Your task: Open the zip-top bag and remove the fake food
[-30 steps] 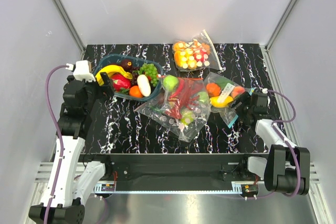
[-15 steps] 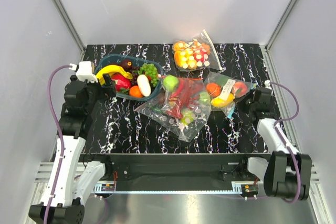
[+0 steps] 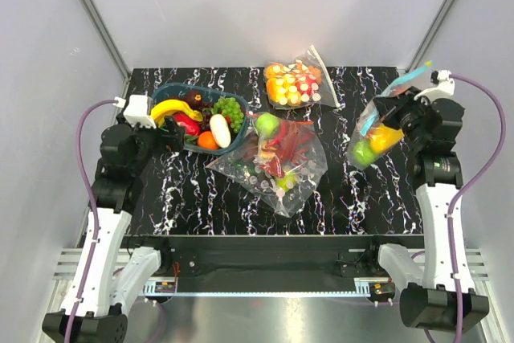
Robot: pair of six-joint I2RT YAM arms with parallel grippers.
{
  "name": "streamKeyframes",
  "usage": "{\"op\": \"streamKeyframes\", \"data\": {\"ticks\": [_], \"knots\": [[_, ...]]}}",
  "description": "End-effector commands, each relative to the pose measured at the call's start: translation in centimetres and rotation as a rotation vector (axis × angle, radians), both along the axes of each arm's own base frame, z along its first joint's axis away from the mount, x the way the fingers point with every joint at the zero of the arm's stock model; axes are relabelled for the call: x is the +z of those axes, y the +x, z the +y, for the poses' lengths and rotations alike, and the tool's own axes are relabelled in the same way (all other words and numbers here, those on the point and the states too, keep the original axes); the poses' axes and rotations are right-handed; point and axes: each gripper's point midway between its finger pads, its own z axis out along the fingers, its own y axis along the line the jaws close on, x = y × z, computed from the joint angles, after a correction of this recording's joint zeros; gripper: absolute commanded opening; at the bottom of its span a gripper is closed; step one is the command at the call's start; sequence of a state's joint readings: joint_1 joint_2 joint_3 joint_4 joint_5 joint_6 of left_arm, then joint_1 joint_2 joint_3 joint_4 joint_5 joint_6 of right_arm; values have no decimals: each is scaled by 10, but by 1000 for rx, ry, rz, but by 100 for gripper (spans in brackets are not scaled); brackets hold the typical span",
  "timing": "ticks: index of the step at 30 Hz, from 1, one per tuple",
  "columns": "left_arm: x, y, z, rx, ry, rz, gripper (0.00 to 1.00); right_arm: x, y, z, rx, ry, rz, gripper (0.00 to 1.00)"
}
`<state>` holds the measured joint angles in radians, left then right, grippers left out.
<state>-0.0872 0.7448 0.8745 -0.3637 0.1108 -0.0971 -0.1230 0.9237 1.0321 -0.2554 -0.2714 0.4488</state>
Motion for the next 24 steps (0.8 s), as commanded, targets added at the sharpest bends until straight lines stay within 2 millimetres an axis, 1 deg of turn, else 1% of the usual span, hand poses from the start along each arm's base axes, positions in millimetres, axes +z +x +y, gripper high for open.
{"op": "streamKeyframes", "data": {"ticks": [1,2,3,4,6,7,8,11,14,15,16,17,18,19,20,21,22,24], "knots": [[21,-1,-13,-75,-5,-87,99,30,-31,45,281,-6,-46,0],[22,-2,-14,-82,-5,-91,99,41,-38,53,325,2,-68,0],[23,-3,-16,-98,-7,-97,99,45,-45,61,374,15,-77,0],[24,-4,-18,-106,-10,-100,99,55,-59,75,466,38,-97,0],[25,-4,-20,-118,-13,-106,99,65,-75,89,562,58,-119,0],[25,-5,-22,-130,-15,-107,99,71,-89,100,638,72,-126,0],[25,-5,-22,-133,-13,-108,99,76,-97,104,669,73,-137,0],[28,-7,-29,-171,-20,-121,99,85,-119,118,768,75,-147,0],[31,-10,-34,-206,-26,-136,99,84,-131,129,844,79,-133,0],[31,-11,-38,-227,-31,-136,99,82,-131,132,860,80,-127,0],[31,-11,-40,-241,-33,-137,99,78,-127,133,855,80,-117,0],[32,-11,-42,-253,-36,-141,99,76,-135,147,914,82,-108,0],[30,-12,-46,-276,-42,-136,99,73,-135,154,933,80,-97,0],[30,-12,-49,-290,-44,-135,99,64,-126,158,920,64,-74,0],[30,-11,-49,-293,-46,-135,99,63,-125,163,926,56,-68,0],[30,-10,-48,-285,-48,-132,99,61,-129,173,962,51,-62,0],[27,-9,-49,-287,-45,-124,99,60,-123,177,956,45,-62,0],[27,-8,-48,-280,-39,-124,99,58,-123,187,980,45,-57,0]]}}
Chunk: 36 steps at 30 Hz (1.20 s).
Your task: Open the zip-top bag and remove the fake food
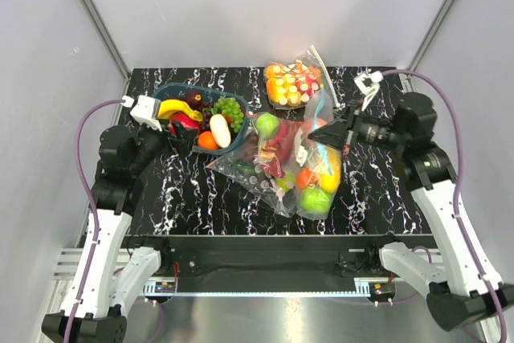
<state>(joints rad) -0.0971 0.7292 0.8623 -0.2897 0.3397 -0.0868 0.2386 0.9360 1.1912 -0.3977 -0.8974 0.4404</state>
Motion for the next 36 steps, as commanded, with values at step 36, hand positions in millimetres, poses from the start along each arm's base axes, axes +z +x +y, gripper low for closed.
{"op": "streamKeyframes", "data": {"ticks": [36], "knots": [[-40,-9,-91,-207,-101,105,99,-201,35,73,134,-628,-11,0]]}}
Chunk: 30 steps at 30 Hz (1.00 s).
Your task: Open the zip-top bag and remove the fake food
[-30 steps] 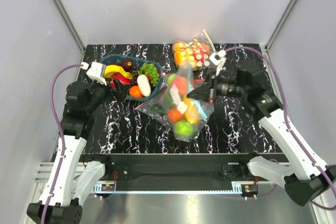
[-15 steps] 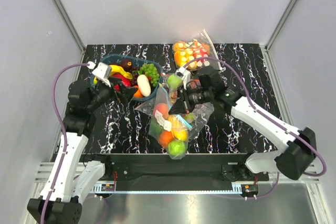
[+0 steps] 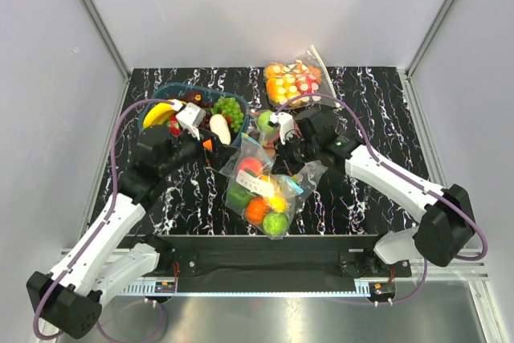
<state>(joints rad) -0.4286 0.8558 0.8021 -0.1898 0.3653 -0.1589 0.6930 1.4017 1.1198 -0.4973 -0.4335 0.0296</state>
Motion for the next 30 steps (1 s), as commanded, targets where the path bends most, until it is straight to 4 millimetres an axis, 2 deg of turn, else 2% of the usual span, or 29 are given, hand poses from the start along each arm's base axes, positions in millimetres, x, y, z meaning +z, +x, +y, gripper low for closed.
{"op": "streamKeyframes", "data": {"ticks": [1,2,3,5,6,7,18,25,27,29,30], "knots": [[5,18,11,156,-107,-18,99,12,5,-16,3,-9,-117,0],[-2,18,12,167,-122,-6,99,15,3,-16,8,2,-125,0],[-17,18,12,179,-120,24,99,20,2,-16,12,19,-136,0],[-22,21,10,187,-155,38,99,22,-1,-16,19,30,-141,0],[-32,19,8,180,-160,57,99,25,-4,-16,28,41,-142,0],[-27,21,4,170,-196,44,99,26,-6,-16,33,48,-143,0],[-28,17,-32,16,-341,91,99,32,-21,-11,69,129,-124,1],[-48,11,-55,-42,-322,149,99,38,-24,-13,64,142,-137,1],[-51,9,-59,-60,-318,160,94,39,-26,-14,66,147,-137,1],[-52,5,-64,-85,-326,168,82,39,-27,-14,71,149,-135,1],[-53,4,-66,-99,-330,170,71,39,-28,-14,72,151,-135,1]]}}
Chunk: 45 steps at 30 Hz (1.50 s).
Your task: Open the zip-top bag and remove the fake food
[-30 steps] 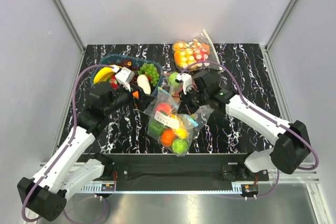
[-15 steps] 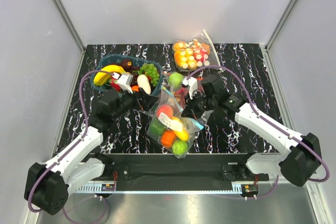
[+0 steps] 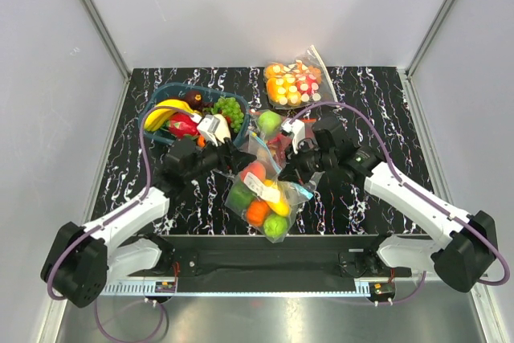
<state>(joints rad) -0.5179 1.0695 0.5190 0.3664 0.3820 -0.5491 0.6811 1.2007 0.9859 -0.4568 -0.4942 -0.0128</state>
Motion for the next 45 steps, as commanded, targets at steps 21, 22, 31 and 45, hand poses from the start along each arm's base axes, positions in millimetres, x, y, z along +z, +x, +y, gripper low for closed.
{"op": "streamKeyframes", "data": {"ticks": [21,22,31,45], "knots": [[14,-30,-29,-210,-15,-142,0,71,14,-17,-152,51,-122,78],[15,-32,-30,-221,-8,-157,0,74,19,-16,-162,52,-138,78],[12,-46,-29,-255,63,-214,0,82,68,17,-201,65,-154,65],[9,-51,-27,-269,95,-231,0,67,73,46,-145,111,-67,54]]}}
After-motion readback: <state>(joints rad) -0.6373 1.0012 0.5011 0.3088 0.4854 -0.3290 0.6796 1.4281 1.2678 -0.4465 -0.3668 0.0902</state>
